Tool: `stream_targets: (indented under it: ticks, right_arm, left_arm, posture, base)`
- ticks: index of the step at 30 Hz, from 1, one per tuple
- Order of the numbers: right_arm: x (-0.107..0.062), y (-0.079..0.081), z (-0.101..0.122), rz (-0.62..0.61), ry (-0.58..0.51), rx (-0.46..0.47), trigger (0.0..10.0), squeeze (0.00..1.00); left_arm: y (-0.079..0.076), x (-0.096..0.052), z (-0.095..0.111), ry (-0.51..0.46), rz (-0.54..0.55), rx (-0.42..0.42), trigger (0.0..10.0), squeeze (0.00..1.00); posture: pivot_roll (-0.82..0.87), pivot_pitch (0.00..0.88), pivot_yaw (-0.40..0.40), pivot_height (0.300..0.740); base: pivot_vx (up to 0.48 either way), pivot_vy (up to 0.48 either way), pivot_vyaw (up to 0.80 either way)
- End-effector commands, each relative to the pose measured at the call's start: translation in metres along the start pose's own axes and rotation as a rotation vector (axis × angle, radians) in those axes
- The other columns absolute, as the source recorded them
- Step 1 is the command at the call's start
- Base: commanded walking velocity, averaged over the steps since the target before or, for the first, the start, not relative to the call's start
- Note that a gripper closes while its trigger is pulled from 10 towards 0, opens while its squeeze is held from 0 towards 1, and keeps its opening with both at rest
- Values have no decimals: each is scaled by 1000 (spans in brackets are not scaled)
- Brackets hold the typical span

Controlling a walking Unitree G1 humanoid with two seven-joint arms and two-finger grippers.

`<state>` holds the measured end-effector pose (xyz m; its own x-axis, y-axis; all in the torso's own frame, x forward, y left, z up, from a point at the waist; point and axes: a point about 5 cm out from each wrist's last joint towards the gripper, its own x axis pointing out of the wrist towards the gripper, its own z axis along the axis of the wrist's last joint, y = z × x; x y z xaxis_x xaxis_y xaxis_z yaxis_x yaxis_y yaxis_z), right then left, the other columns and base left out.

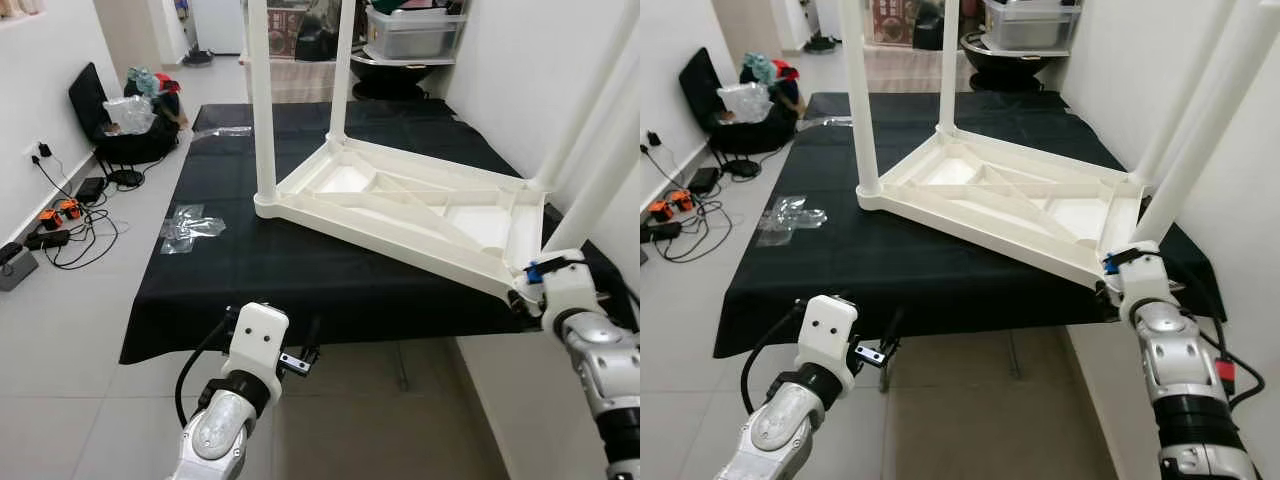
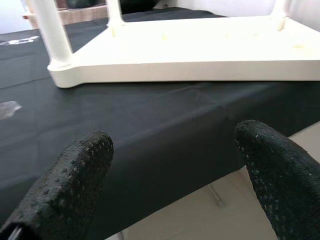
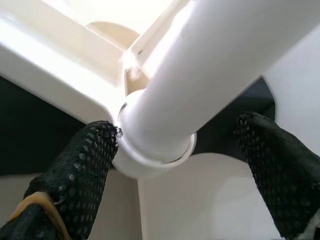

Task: Building children table

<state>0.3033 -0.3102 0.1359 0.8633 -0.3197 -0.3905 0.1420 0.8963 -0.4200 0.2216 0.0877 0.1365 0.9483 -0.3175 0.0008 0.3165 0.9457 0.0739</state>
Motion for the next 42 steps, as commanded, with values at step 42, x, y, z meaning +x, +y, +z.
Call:
stream_targets:
  ticks: [42]
  right_arm:
    - [-41, 81, 117, 111, -367, 397, 10000, 0]
  left_arm:
    - [-20, 6, 22, -87, -149, -75, 10000, 0]
  posture:
    - [39, 37, -56, 740]
  base:
    - [0, 0, 0]
